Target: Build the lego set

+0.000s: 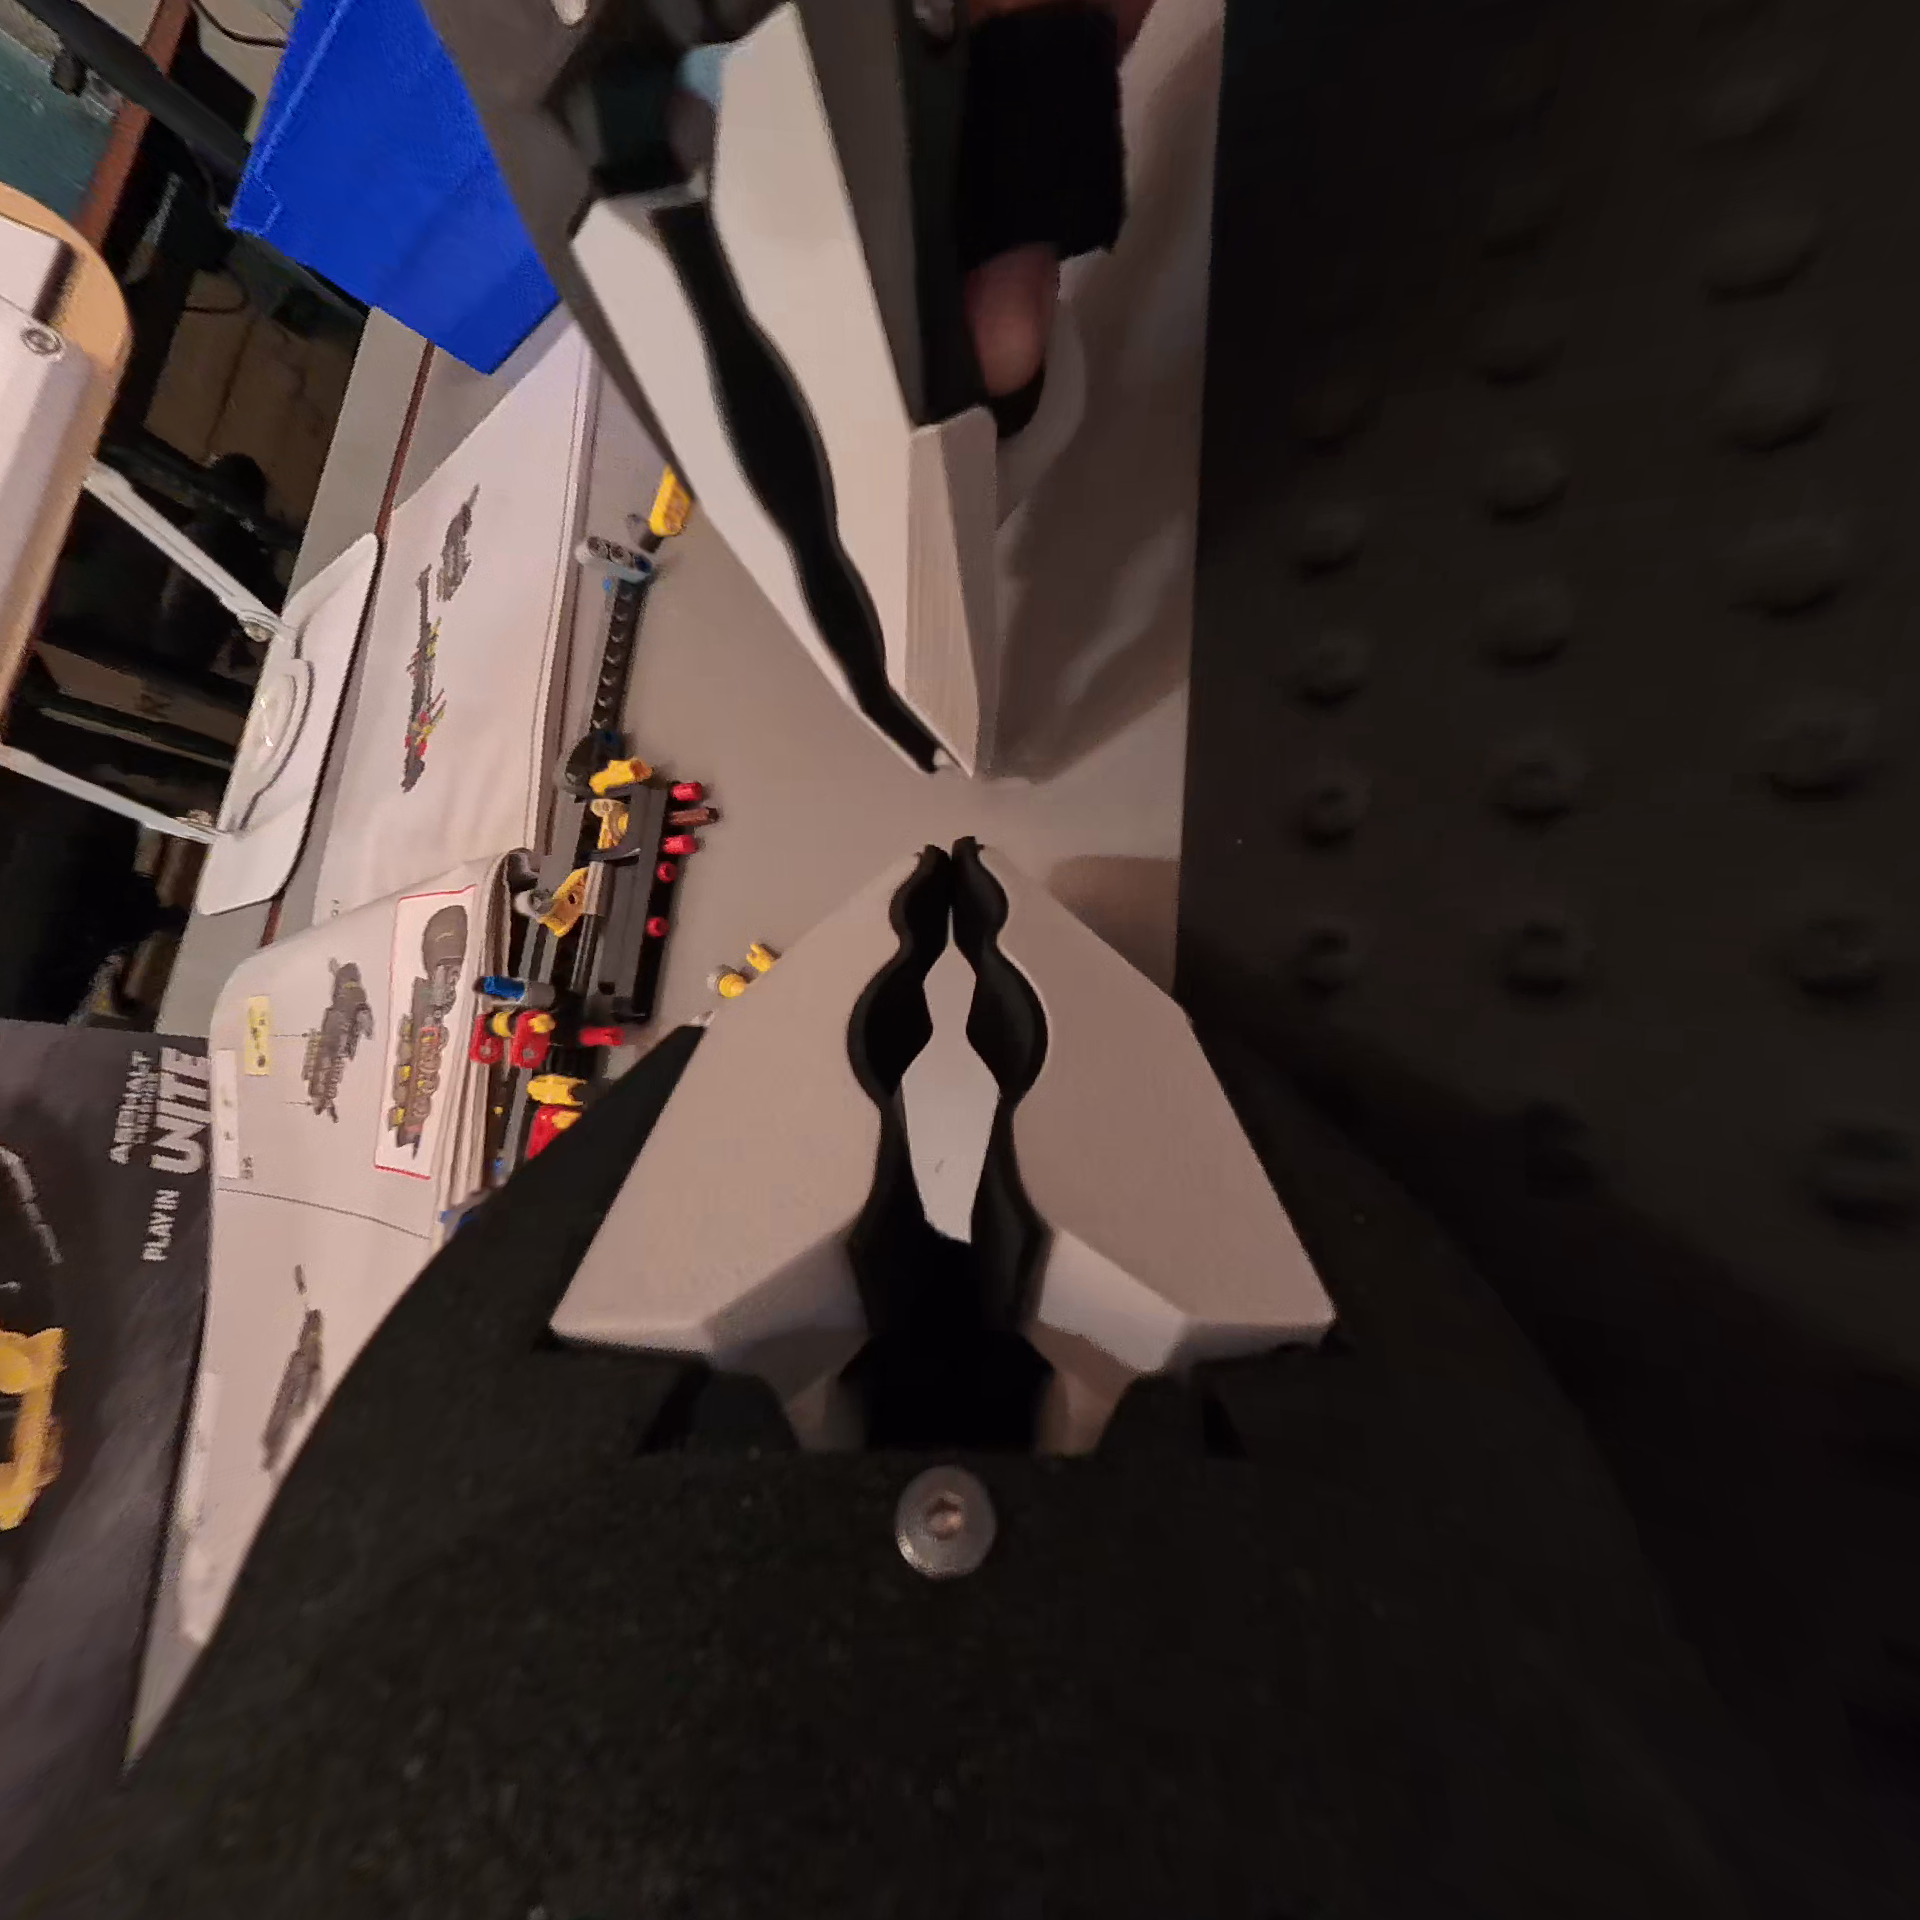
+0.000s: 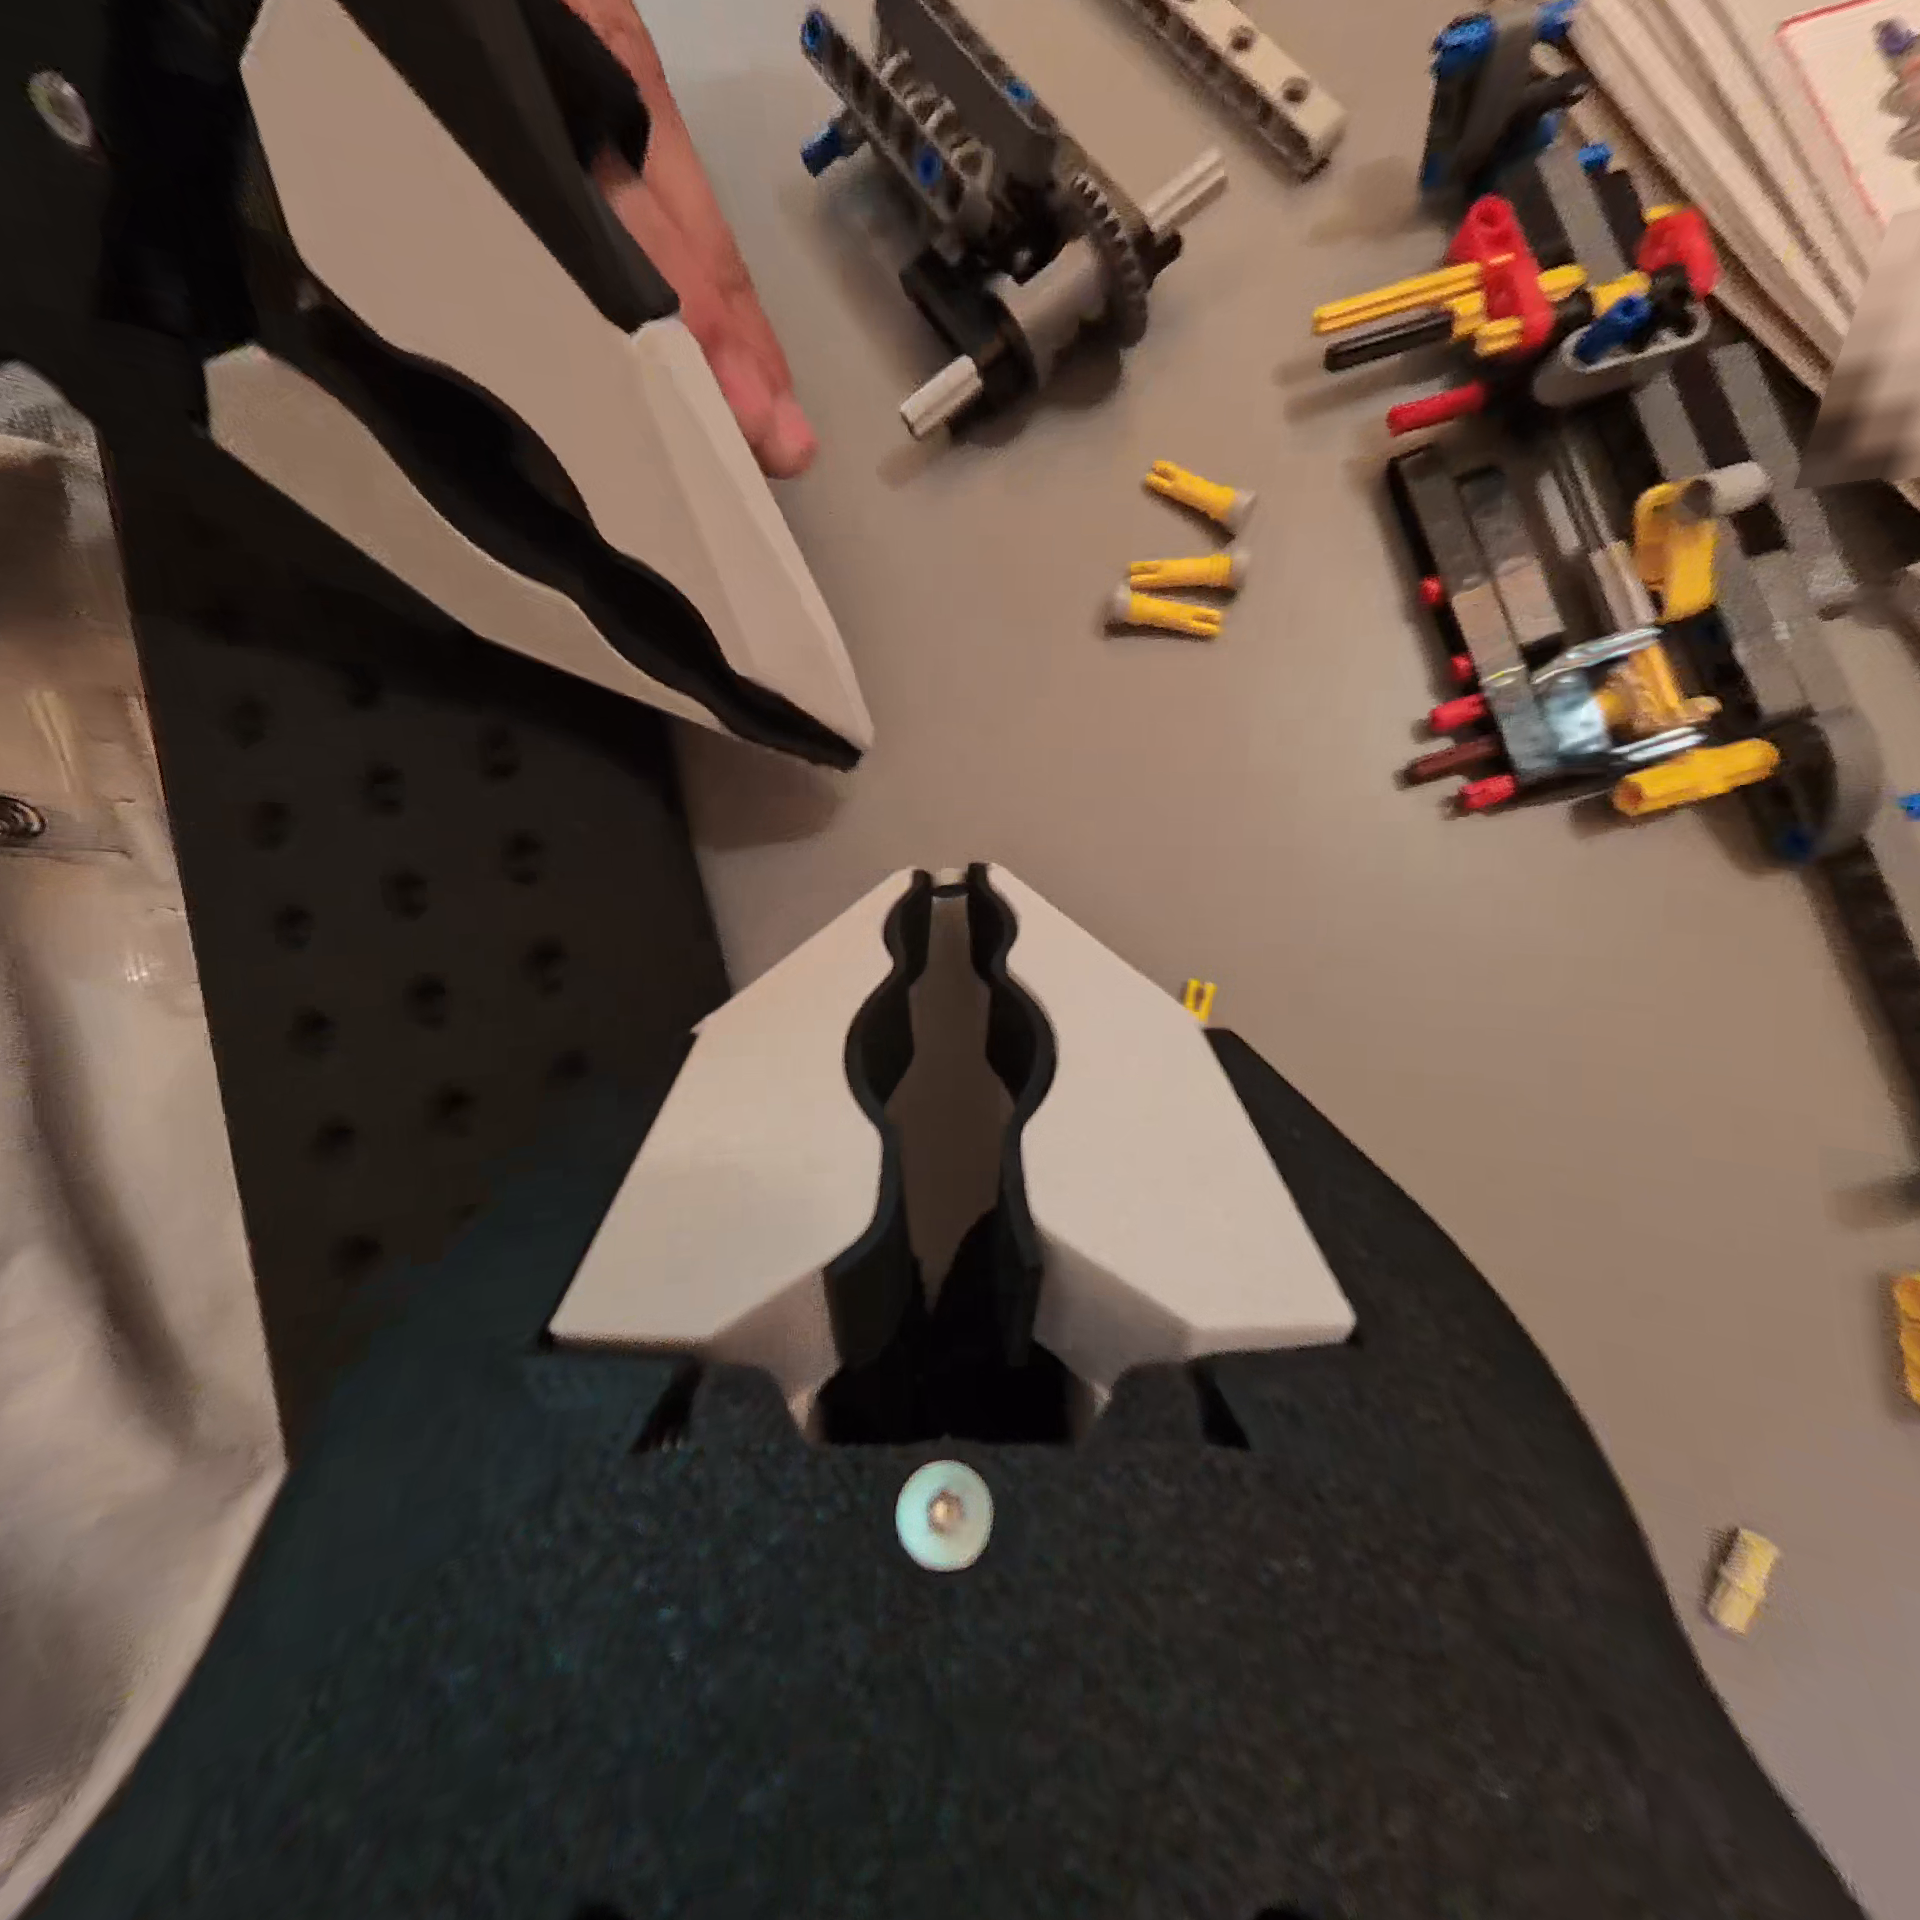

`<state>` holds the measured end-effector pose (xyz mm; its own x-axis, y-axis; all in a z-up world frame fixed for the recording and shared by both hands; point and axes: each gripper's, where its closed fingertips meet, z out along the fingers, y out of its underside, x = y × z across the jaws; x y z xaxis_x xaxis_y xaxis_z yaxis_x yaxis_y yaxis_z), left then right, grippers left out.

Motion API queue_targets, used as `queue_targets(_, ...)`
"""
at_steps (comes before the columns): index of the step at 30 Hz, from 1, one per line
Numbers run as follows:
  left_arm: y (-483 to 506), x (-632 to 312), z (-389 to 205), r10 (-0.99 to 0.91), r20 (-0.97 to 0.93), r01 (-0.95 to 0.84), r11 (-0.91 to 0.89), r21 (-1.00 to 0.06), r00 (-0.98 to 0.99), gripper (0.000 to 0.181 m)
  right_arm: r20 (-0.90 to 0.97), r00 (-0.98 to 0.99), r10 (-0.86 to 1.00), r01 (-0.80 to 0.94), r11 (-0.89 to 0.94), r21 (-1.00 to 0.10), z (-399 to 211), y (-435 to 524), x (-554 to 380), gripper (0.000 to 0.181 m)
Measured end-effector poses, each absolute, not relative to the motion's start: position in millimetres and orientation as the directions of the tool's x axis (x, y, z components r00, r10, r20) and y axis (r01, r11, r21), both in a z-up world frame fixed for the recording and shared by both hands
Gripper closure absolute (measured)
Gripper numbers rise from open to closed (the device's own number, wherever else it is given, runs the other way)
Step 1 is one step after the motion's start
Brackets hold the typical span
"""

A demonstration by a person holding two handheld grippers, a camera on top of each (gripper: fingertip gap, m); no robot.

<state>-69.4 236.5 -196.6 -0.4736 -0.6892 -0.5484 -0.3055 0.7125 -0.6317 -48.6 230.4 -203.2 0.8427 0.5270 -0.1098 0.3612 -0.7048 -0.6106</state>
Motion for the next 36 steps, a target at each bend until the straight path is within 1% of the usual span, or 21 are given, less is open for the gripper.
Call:
queue_targets(2, 240.9, -69.8, -192.7, -0.730, -0.509, -0.319, 0.668, -0.673, -0.455, 0.181, -0.141, 0.855, 0.499, 0.295, -0.692, -0.659, -196.6, 230.5, -41.5, 0.175)
queue_targets(4, 245.4, -69.7, -187.9, -0.778, -0.452, -0.333, 0.606, -0.722, -0.435, 0.181, -0.144, 0.866, 0.479, 0.221, -0.625, -0.748, -181.4, 234.2, -30.3, 0.175)
queue_targets(7, 256.6, -66.2, -174.2, -0.837, -0.408, -0.323, 0.525, -0.788, -0.364, 0.181, -0.184, 0.901, 0.393, 0.010, -0.443, -0.896, -147.0, 247.4, -3.3, 0.175)
queue_targets(9, 276.5, -62.8, -158.6, -0.896, -0.360, -0.305, 0.430, -0.850, -0.259, 0.180, -0.212, 0.921, 0.326, -0.140, -0.231, -0.963, -120.5, 250.9, 19.0, 0.175)
queue_targets(10, 286.9, -62.5, -150.2, -0.930, -0.300, -0.290, 0.353, -0.890, -0.210, 0.180, -0.217, 0.935, 0.279, -0.173, -0.177, -0.969, -112.7, 249.5, 33.5, 0.175)
queue_targets(11, 297.2, -62.9, -143.4, -0.959, -0.227, -0.279, 0.267, -0.922, -0.169, 0.179, -0.232, 0.942, 0.241, -0.196, -0.167, -0.966, -105.9, 245.2, 44.5, 0.175)
queue_targets(14, 325.5, -68.0, -123.3, -0.997, -0.036, -0.202, 0.050, -0.978, -0.074, 0.179, -0.255, 0.951, 0.173, -0.262, 0.016, -0.965, -79.0, 229.0, 72.2, 0.175)
queue_targets(16, 344.7, -74.8, -107.9, -0.999, 0.043, -0.115, -0.041, -0.993, -0.012, 0.178, -0.309, 0.938, 0.156, -0.324, 0.085, -0.942, -69.5, 218.4, 85.9, 0.175)
queue_targets(19, 362.4, -86.8, -95.8, -0.993, 0.112, -0.037, -0.113, -0.993, 0.039, 0.177, -0.398, 0.902, 0.165, -0.418, 0.108, -0.902, -64.7, 208.7, 94.8, 0.175)
queue_targets(21, 363.7, -92.0, -92.9, -0.991, 0.126, -0.020, -0.127, -0.992, 0.041, 0.177, -0.375, 0.911, 0.172, -0.396, 0.112, -0.911, -64.0, 206.9, 90.3, 0.175)
queue_targets(24, 355.4, -92.0, -90.6, -0.996, 0.089, -0.007, -0.089, -0.996, 0.009, 0.177, -0.322, 0.926, 0.196, -0.337, 0.050, -0.940, -71.7, 214.3, 72.2, 0.175)
queue_targets(25, 353.3, -90.3, -91.1, -0.997, 0.081, -0.010, -0.081, -0.997, 0.001, 0.176, -0.289, 0.937, 0.197, -0.298, 0.018, -0.954, -76.9, 218.6, 66.1, 0.175)
queue_targets(27, 349.9, -87.9, -92.3, -0.998, 0.057, -0.024, -0.057, -0.998, -0.003, 0.167, -0.216, 0.953, 0.213, -0.207, -0.068, -0.976, -91.2, 228.2, 51.0, 0.175)
queue_targets(29, 357.9, -90.9, -92.8, -0.997, 0.010, -0.039, -0.013, -0.999, 0.077, 0.167, -0.131, 0.962, 0.240, -0.099, -0.143, -0.985, -105.0, 235.3, 34.3, 0.175)
queue_targets(31, 363.3, -98.3, -88.9, -0.989, -0.037, -0.019, 0.035, -0.999, 0.140, 0.172, -0.040, 0.963, 0.266, 0.017, -0.212, -0.977, -121.1, 239.9, 20.6, 0.174)
queue_targets(33, 363.0, -102.5, -88.1, -0.988, -0.034, -0.002, 0.034, -0.999, 0.151, 0.175, 0.032, 0.964, 0.262, 0.102, -0.256, -0.961, -132.1, 242.5, 15.4, 0.174)
queue_targets(36, 351.8, -98.4, -100.5, -0.998, 0.029, -0.049, -0.032, -0.998, 0.063, 0.174, 0.085, 0.963, 0.256, 0.163, -0.303, -0.939, -142.9, 243.7, 12.5, 0.174)
